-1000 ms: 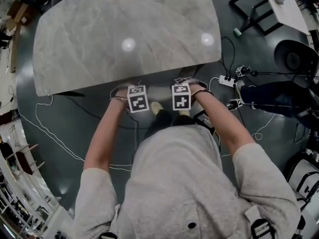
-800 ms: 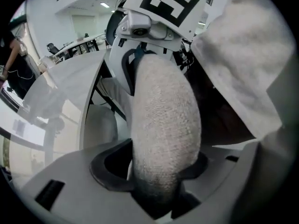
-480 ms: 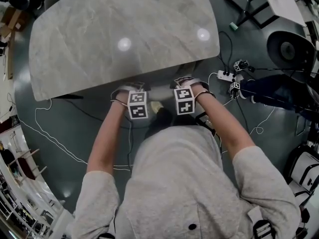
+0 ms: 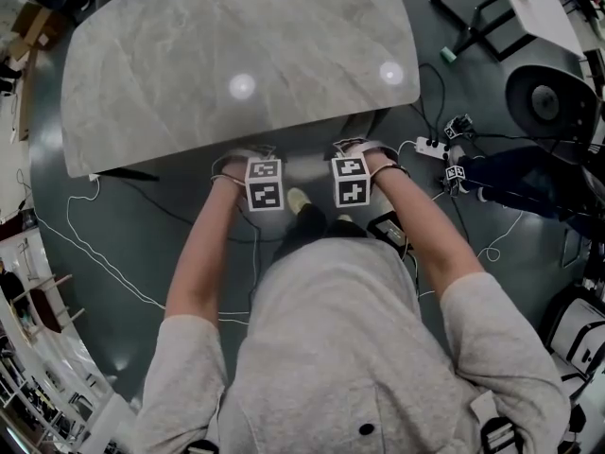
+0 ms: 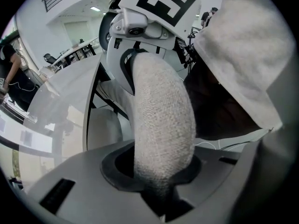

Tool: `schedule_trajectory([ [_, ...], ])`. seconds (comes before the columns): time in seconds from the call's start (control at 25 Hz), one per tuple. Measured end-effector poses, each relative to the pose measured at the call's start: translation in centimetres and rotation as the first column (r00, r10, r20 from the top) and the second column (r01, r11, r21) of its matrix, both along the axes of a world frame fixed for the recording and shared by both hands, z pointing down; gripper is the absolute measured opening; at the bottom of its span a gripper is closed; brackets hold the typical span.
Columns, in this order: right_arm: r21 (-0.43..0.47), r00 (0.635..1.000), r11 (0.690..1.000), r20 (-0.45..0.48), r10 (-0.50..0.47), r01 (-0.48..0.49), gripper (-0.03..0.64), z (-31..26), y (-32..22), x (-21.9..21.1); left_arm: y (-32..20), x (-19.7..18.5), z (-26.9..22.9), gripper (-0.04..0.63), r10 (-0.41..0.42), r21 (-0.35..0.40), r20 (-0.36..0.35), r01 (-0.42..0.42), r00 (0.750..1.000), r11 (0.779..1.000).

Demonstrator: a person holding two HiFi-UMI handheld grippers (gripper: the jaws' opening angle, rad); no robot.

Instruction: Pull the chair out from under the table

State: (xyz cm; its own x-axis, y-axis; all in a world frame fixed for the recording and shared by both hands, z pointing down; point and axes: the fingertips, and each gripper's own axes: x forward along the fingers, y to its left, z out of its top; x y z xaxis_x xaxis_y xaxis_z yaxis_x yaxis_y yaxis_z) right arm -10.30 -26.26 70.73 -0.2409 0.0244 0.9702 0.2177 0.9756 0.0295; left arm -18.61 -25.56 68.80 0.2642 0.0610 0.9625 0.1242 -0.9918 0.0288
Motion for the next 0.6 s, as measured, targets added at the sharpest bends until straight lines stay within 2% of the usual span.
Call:
schedule_trajectory([
  [0.6, -0.011, 0.993, 0.994, -0.026, -0.111, 0.111, 0.092, -0.2, 3.7, 2.0, 4.7, 2.0, -0.3, 0.112, -0.105, -0.035, 0.008, 0.105, 0.994, 0.994],
])
